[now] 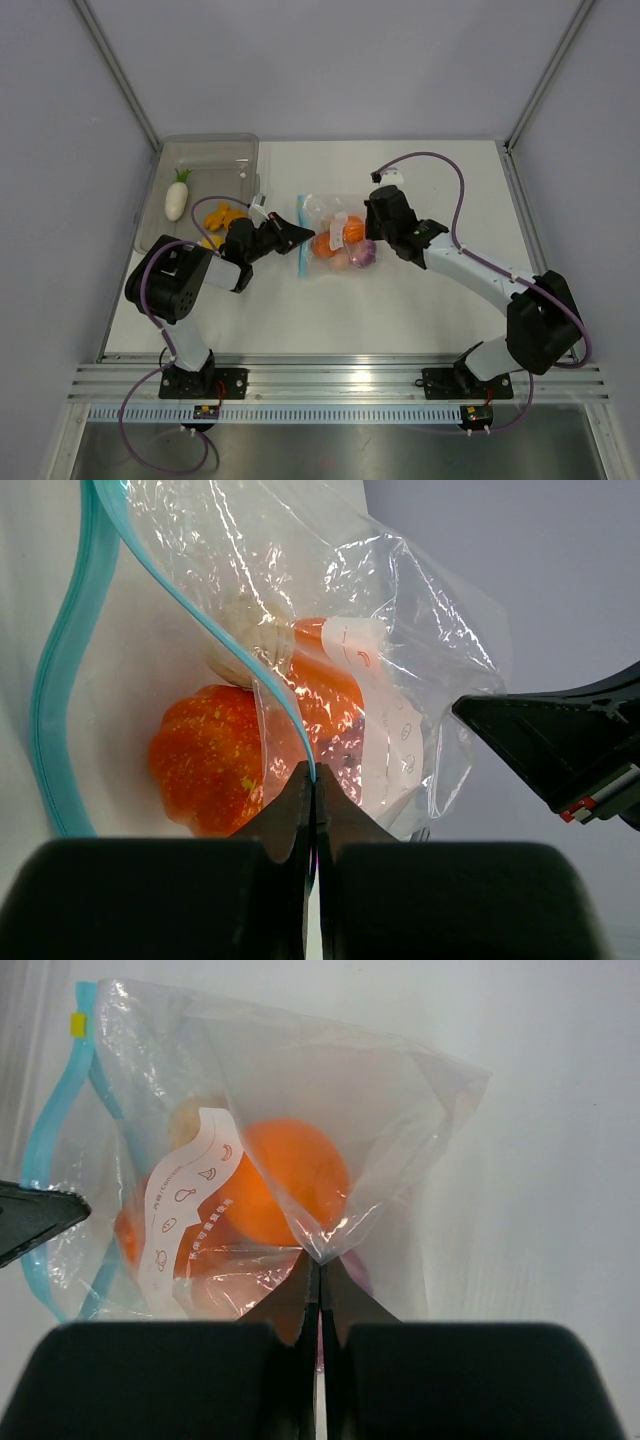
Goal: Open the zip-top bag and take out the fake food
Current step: Pick up the fake vegetable from the zipper food storage bag.
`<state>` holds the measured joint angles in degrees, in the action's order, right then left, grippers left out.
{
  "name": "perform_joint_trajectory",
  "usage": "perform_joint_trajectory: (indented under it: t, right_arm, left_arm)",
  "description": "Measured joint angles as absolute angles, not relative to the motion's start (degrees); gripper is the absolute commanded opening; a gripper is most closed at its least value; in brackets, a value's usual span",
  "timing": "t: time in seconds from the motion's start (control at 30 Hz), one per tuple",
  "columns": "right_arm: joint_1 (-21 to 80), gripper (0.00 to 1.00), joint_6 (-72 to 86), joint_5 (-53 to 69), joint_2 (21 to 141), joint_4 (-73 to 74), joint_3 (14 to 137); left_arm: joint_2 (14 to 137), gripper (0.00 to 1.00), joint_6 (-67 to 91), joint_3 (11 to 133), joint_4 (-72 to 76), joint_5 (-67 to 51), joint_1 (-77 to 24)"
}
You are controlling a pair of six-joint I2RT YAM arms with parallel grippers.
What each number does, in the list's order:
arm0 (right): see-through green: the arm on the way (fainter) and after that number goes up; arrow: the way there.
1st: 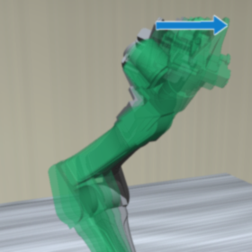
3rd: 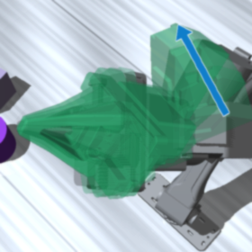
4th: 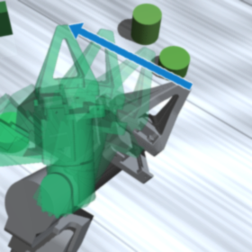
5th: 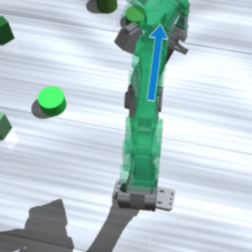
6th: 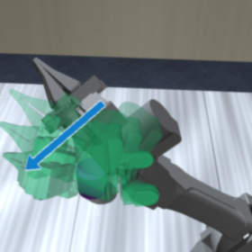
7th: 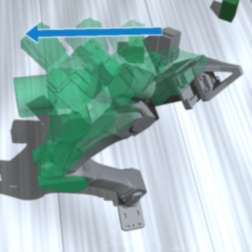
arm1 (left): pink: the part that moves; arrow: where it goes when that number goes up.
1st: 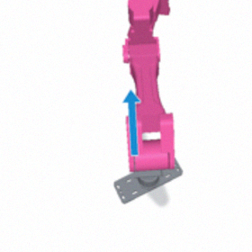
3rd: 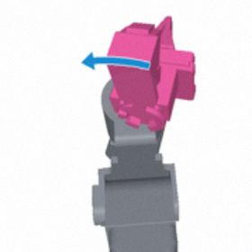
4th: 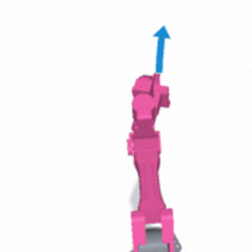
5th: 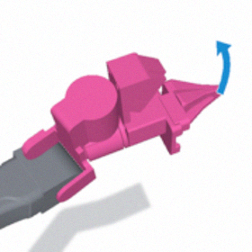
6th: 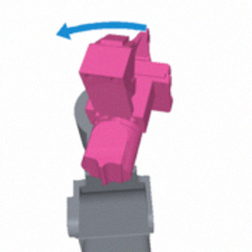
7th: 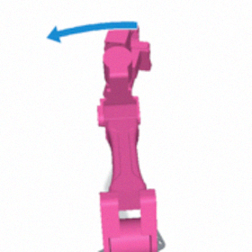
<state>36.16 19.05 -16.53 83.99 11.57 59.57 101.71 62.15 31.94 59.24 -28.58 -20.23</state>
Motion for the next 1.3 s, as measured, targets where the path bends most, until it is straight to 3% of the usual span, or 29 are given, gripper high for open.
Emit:
perform_joint_trajectory:
  t: [0.2,0.57,0.6,0.63,0.67,0.83,0.93,1.17,1.3]
  right_arm:
    - [33.5,0.00,19.0,-17.6,85.7,12.2,59.6]
    - [24.8,0.00,21.6,-8.7,92.7,10.9,59.5]
    - [24.7,0.00,21.7,-8.3,93.1,10.8,59.5]
    - [24.6,0.00,21.8,-8.0,93.4,10.7,59.5]
    - [24.5,0.00,21.8,-7.9,93.6,10.7,59.5]
    - [23.7,0.00,21.9,-7.8,93.8,10.6,59.5]
    - [23.2,0.00,22.0,-7.6,93.8,10.5,59.5]
    - [22.7,0.00,22.4,-6.9,93.8,10.4,59.5]
    - [22.0,0.00,22.7,-6.3,93.8,10.3,59.5]
  left_arm:
    - [101.7,0.00,62.6,31.9,60.1,-28.8,-19.8]
    - [101.7,0.00,63.1,31.9,60.2,-30.3,-19.8]
    - [101.7,0.04,63.1,31.9,60.3,-30.4,-19.8]
    - [101.7,0.27,63.1,31.9,60.5,-30.6,-19.8]
    - [101.6,0.39,63.0,31.9,60.6,-30.9,-19.7]
    - [99.7,0.62,62.7,31.8,59.6,-31.1,-19.3]
    - [96.8,0.66,61.8,31.0,58.2,-30.7,-18.9]
    - [90.7,0.66,59.7,29.4,54.7,-29.1,-17.4]
    - [89.5,0.53,58.5,29.4,49.6,-26.9,-17.2]
